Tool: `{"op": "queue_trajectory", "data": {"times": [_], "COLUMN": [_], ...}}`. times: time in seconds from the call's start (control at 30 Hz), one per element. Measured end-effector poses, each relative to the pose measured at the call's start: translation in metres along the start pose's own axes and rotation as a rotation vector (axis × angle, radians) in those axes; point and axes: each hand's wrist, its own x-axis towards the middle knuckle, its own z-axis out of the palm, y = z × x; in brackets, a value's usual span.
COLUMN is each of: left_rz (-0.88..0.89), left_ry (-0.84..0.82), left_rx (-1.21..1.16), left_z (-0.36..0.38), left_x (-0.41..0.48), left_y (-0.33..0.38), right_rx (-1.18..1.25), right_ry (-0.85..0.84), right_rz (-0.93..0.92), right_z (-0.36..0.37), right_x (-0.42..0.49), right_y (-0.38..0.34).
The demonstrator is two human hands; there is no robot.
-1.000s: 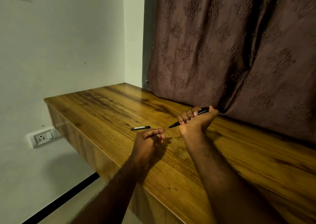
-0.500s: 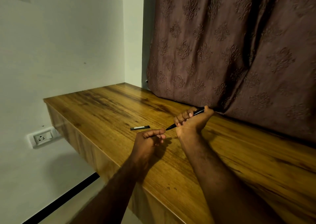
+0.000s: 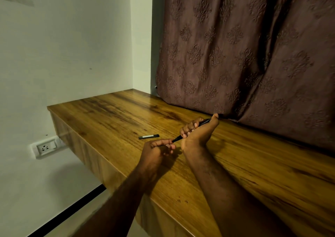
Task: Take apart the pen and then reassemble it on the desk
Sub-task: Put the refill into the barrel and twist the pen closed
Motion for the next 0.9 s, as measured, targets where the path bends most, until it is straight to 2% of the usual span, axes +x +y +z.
{"op": "queue_trajectory", "data": {"times": [0.23,0.4,0.53,0.63,0.9], "left_rz": [0.056,0.109,0.089,0.080,0.058], "left_ry": [-0.007,0.063,0.106,0.085,-0.054], "left_rx": [0.078,0.093,-0.036,-0.131,-0.023], "left_z": [-0.001,-0.005,-0.013,-0.016,-0.022], "left_x": [-0.001,0.003,0.011,0.013,0.014], "left_y": [-0.002,-0.003,-0.004,-0.003,-0.005], "right_rx": [-0.042,-0.095,-0.344,-0.474,-0.421], "right_ry": [0.014,-0.008,-0.003,-0.082,-0.266], "right_rz": [0.025,0.106,0.127,0.220,0.415], "right_z": [-0.003,-0.004,-0.012,-0.025,-0.033], "right_x": [0.006,0.007,0.013,0.019,0.022], "right_y": [0.004,0.010,0.018,0.021,0.022]}}
